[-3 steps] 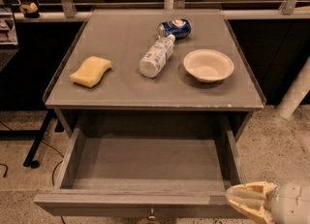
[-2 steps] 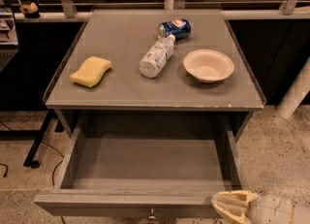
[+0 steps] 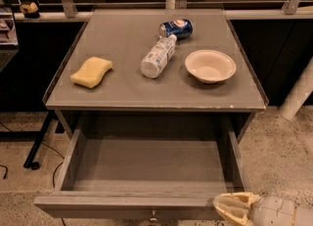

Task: Close top drawer

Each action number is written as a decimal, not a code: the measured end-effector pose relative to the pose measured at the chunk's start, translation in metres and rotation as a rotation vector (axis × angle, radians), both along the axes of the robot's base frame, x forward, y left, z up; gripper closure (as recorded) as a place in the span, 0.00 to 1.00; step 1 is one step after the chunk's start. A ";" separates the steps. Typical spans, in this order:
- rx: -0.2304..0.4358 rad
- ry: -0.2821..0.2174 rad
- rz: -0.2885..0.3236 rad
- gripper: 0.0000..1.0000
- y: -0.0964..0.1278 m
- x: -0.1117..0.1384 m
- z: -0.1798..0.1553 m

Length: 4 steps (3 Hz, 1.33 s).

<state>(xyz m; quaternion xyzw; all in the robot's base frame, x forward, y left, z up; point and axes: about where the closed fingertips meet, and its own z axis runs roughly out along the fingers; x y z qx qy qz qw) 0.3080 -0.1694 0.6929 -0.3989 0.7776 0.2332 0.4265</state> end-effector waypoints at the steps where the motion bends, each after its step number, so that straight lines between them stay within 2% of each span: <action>1: 0.009 0.002 -0.010 1.00 -0.002 -0.002 -0.002; 4: -0.014 0.036 -0.058 1.00 -0.011 -0.006 -0.021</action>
Offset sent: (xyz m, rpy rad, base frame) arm -0.0062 -0.0138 -0.0157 0.0270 0.0208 -0.0596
